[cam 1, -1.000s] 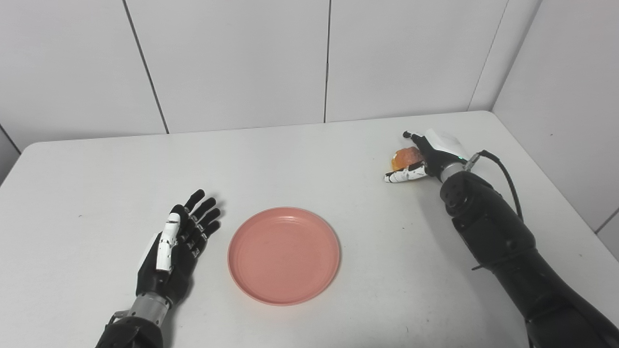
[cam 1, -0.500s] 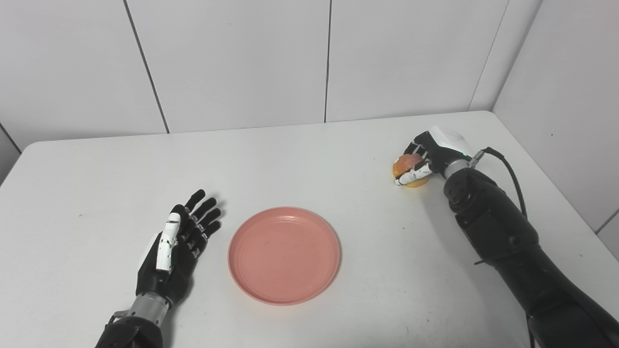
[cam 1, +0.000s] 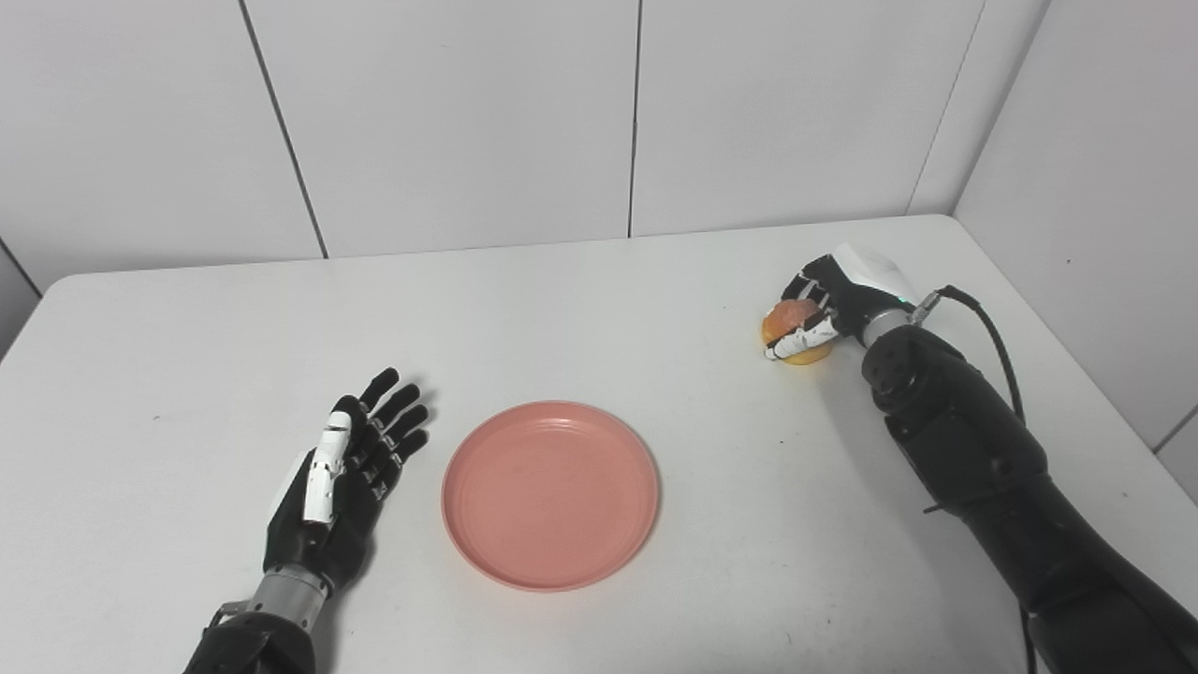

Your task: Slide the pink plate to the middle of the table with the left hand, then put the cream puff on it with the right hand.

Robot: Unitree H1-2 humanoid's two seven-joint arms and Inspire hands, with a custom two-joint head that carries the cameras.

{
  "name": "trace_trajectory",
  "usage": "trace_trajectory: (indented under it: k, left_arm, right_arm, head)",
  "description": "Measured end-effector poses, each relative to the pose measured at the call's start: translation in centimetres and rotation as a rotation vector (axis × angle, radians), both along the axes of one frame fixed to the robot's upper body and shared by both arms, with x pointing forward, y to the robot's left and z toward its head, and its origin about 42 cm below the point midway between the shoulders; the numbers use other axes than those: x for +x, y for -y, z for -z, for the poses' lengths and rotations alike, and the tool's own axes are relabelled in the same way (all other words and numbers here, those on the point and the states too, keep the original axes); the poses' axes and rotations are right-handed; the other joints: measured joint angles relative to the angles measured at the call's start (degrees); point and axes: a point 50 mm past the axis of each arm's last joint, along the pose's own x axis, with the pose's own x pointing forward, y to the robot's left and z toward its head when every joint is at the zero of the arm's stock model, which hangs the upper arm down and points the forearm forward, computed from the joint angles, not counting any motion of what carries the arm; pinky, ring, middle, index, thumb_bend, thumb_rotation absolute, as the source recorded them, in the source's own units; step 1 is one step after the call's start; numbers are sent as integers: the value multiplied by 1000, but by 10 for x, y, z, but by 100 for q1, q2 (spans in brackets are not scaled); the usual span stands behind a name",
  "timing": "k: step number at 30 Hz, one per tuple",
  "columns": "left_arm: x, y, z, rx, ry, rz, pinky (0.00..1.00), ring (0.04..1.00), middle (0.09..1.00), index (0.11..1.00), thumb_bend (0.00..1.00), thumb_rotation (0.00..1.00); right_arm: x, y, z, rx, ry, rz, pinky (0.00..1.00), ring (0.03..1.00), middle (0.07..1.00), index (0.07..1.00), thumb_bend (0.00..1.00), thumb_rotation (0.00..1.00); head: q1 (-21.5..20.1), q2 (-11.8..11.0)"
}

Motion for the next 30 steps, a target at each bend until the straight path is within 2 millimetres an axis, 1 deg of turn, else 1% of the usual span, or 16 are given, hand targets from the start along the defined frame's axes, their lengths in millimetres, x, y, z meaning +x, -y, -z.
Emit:
trace_trajectory:
  k: [4, 9, 13, 16, 21, 23, 25, 26, 30]
  left_arm:
    - [0, 0, 0, 2, 0, -1, 930, 909, 909, 896, 455, 1000]
    - [0, 0, 0, 2, -2, -5, 921, 903, 901, 889, 459, 1000]
    - [0, 2, 0, 0, -3, -8, 919, 900, 901, 891, 458, 1000]
    - [0, 5, -1, 8, -1, -21, 917, 898, 897, 886, 456, 1000]
    - [-2, 11, -4, 46, 4, -49, 927, 901, 896, 883, 454, 1000]
    - [-5, 14, -4, 52, 3, -69, 936, 910, 900, 884, 464, 1000]
    - [-8, 15, -5, 62, 7, -80, 957, 931, 916, 896, 470, 1000]
    - [-9, 15, -5, 63, 8, -85, 961, 935, 920, 898, 471, 1000]
    - [-16, 15, -3, 50, 2, -114, 973, 948, 933, 909, 474, 1000]
  right_arm:
    - [-8, -2, -5, 2, 25, -25, 336, 410, 459, 530, 518, 0]
    - [-16, -14, -31, 58, 105, -84, 333, 413, 447, 538, 516, 0]
    - [-26, -34, -61, 85, 170, -169, 350, 418, 444, 544, 515, 0]
    - [-34, -50, -77, 103, 205, -235, 353, 413, 441, 545, 514, 0]
    - [-45, -77, -89, 145, 215, -310, 354, 417, 446, 543, 514, 0]
    - [-50, -87, -94, 159, 223, -339, 349, 412, 446, 540, 515, 0]
    - [-56, -99, -99, 162, 232, -382, 345, 409, 446, 541, 515, 0]
    - [-60, -105, -102, 161, 238, -406, 339, 408, 447, 540, 515, 0]
    - [-66, -119, -106, 173, 232, -467, 339, 409, 449, 541, 515, 0]
  head:
    - [26, 0]
    - [97, 17]
    - [202, 53]
    - [325, 70]
    - [431, 97]
    - [518, 114]
    - [694, 149]
    - [703, 158]
    - [852, 167]
